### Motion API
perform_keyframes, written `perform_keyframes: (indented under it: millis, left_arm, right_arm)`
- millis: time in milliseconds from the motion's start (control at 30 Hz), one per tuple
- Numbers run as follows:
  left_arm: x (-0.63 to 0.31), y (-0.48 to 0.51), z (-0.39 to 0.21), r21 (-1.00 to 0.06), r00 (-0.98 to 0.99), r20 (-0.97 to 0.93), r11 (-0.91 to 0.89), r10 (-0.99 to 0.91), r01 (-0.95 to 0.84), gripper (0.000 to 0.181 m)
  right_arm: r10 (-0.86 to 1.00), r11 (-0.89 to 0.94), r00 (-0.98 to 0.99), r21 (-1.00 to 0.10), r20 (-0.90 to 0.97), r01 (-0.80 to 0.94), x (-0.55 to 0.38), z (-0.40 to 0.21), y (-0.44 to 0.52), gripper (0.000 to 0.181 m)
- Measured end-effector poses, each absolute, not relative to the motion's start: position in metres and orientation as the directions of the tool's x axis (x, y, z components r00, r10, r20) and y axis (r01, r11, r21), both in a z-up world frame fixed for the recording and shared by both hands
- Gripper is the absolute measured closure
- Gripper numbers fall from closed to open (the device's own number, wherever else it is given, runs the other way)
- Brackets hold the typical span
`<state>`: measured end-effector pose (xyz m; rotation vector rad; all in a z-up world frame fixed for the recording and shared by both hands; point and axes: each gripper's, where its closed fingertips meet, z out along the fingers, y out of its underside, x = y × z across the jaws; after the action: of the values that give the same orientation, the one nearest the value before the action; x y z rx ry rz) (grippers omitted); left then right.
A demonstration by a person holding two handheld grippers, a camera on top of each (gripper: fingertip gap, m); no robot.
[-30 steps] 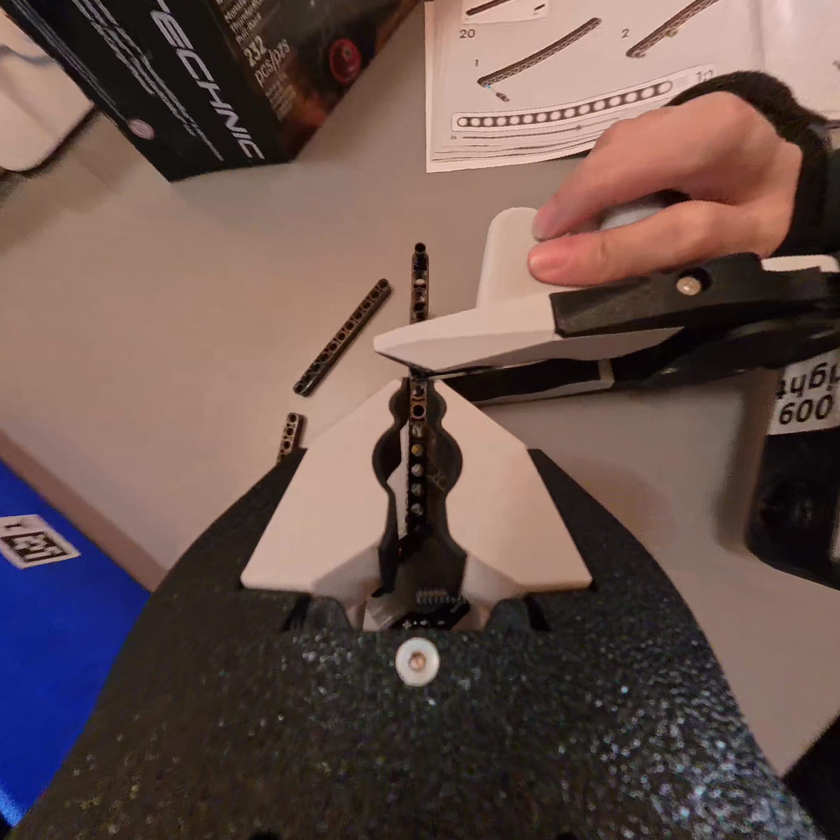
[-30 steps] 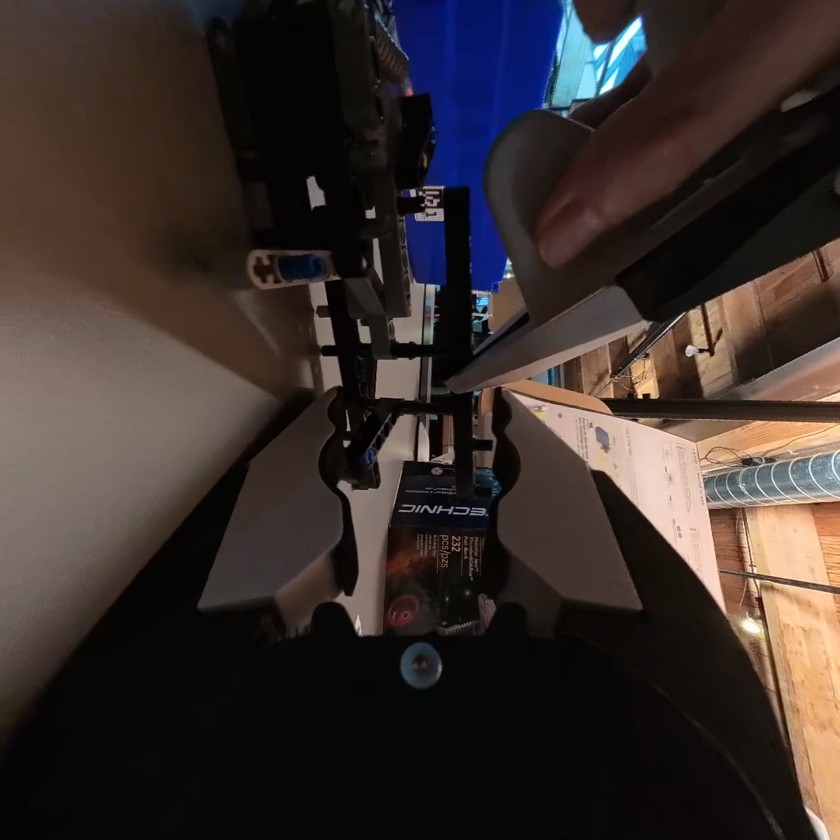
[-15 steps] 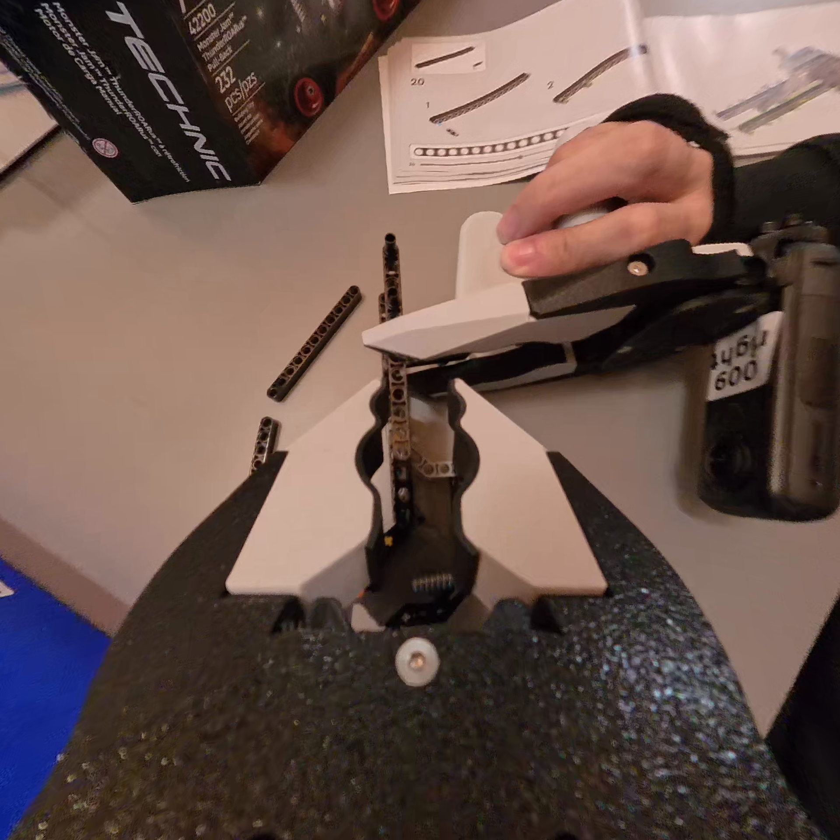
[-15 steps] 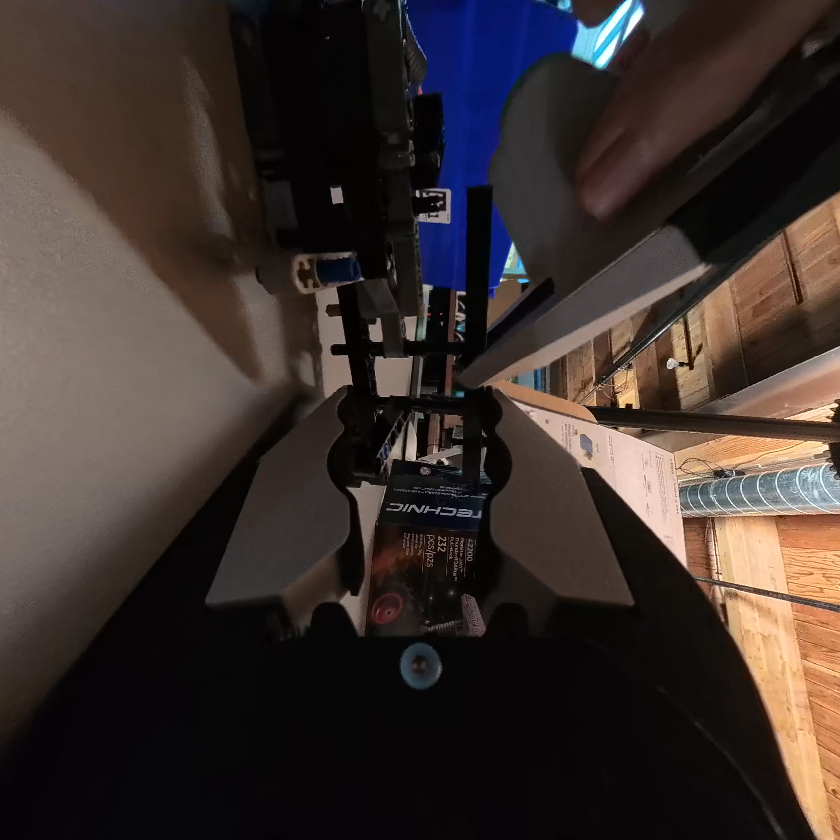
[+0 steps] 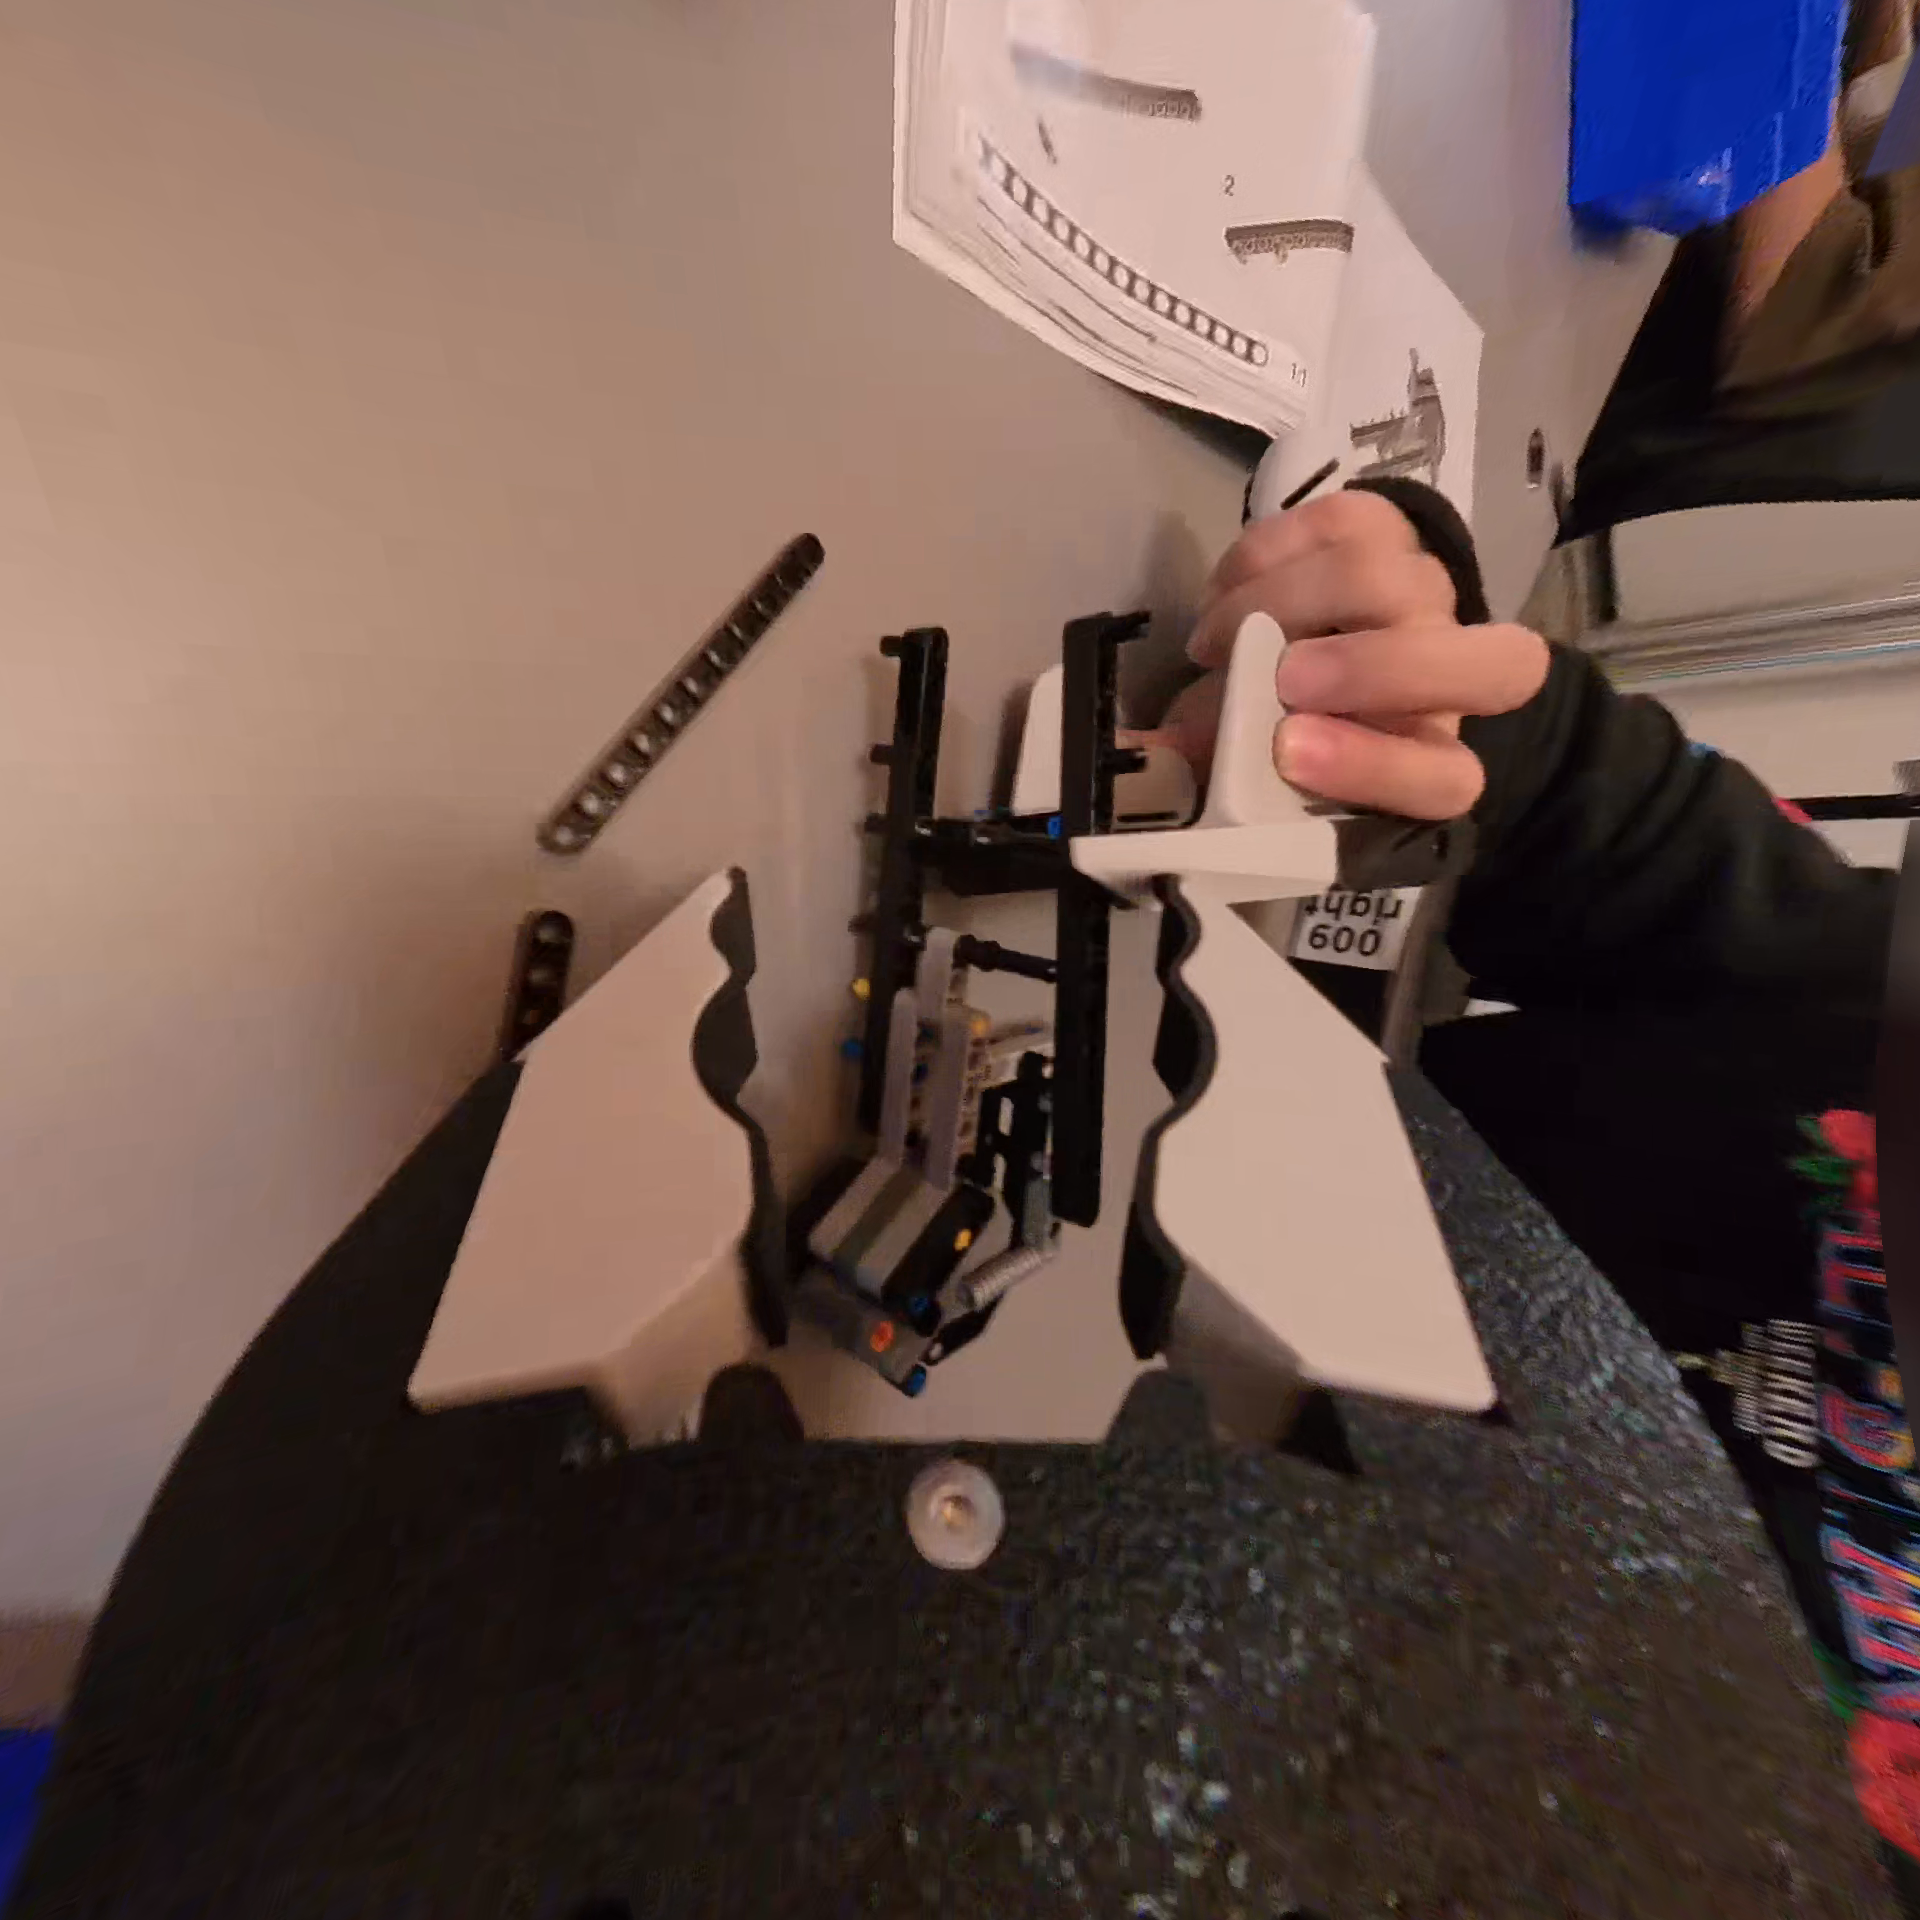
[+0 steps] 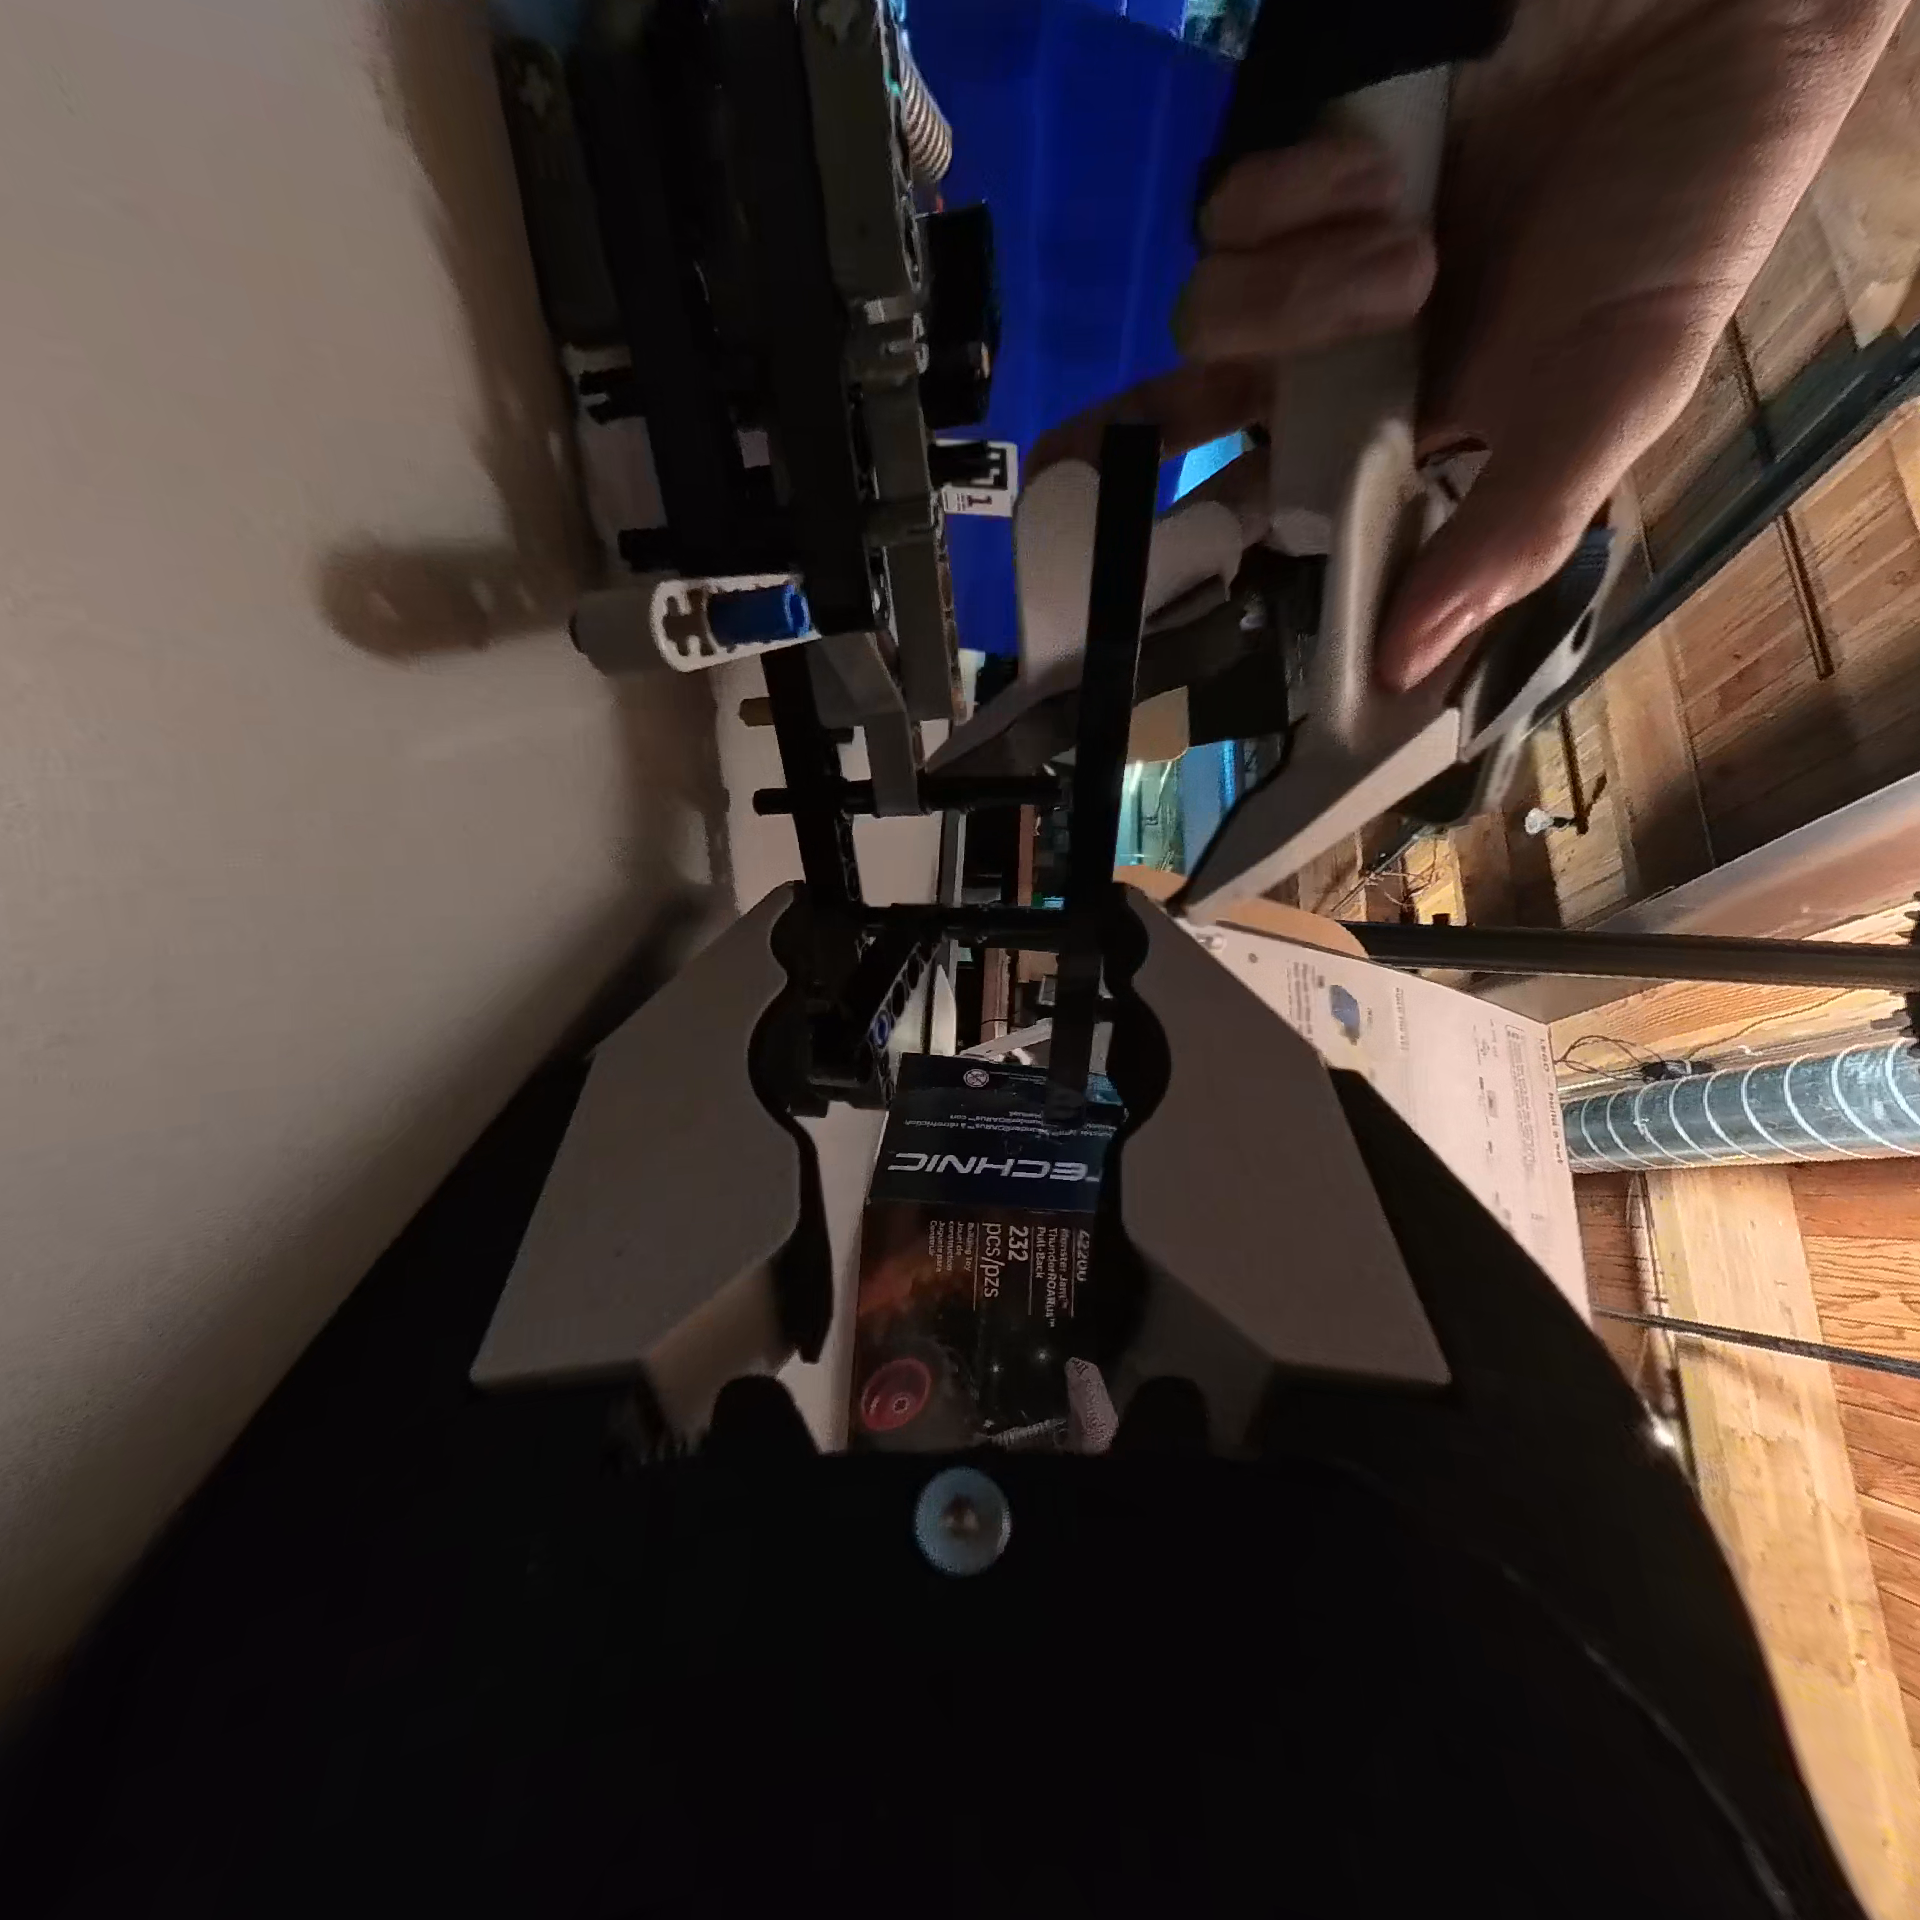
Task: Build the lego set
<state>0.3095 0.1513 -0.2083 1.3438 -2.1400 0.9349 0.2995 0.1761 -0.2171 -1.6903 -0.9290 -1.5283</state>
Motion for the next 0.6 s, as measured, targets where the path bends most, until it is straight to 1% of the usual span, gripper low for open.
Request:
perform_keyframes:
  millis: [33,100,233,300,333,433,467,533,600]
  left_arm:
    - [0.309,0.149,-0.209,-0.274,-0.403,0.697,0.298,-0.593,-0.914,0.104]
    - [0.309,0.151,-0.214,-0.223,-0.372,0.718,0.311,-0.588,-0.924,0.094]
    - [0.304,0.146,-0.218,-0.169,-0.339,0.774,0.341,-0.535,-0.925,0.089]
    - [0.293,0.142,-0.222,-0.125,-0.317,0.815,0.387,-0.485,-0.914,0.091]
    - [0.289,0.139,-0.223,-0.119,-0.309,0.834,0.398,-0.457,-0.910,0.096]
    - [0.287,0.134,-0.222,-0.109,-0.259,0.889,0.376,-0.378,-0.920,0.108]
    - [0.288,0.133,-0.223,-0.105,-0.239,0.904,0.359,-0.354,-0.927,0.109]
    - [0.286,0.130,-0.223,-0.058,-0.170,0.937,0.346,-0.305,-0.937,0.112]
    - [0.287,0.129,-0.221,-0.061,-0.172,0.940,0.350,-0.294,-0.935,0.116]
  right_arm:
    - [0.068,-0.524,0.069,-0.023,0.995,0.851,0.300,-0.217,0.176,0.127]
    - [0.064,-0.519,0.079,-0.035,0.995,0.854,0.300,-0.218,0.177,0.127]
    - [0.059,-0.513,0.096,-0.053,0.994,0.857,0.299,-0.219,0.178,0.127]
    - [0.058,-0.509,0.111,-0.066,0.992,0.858,0.299,-0.219,0.178,0.127]
    - [0.059,-0.507,0.118,-0.072,0.991,0.859,0.299,-0.220,0.178,0.127]
    - [0.062,-0.504,0.119,-0.072,0.991,0.860,0.299,-0.220,0.178,0.127]
    - [0.063,-0.506,0.125,-0.077,0.990,0.859,0.299,-0.221,0.178,0.127]
    - [0.065,-0.506,0.141,-0.089,0.988,0.858,0.299,-0.222,0.178,0.127]
    - [0.065,-0.508,0.148,-0.095,0.987,0.856,0.301,-0.223,0.177,0.127]
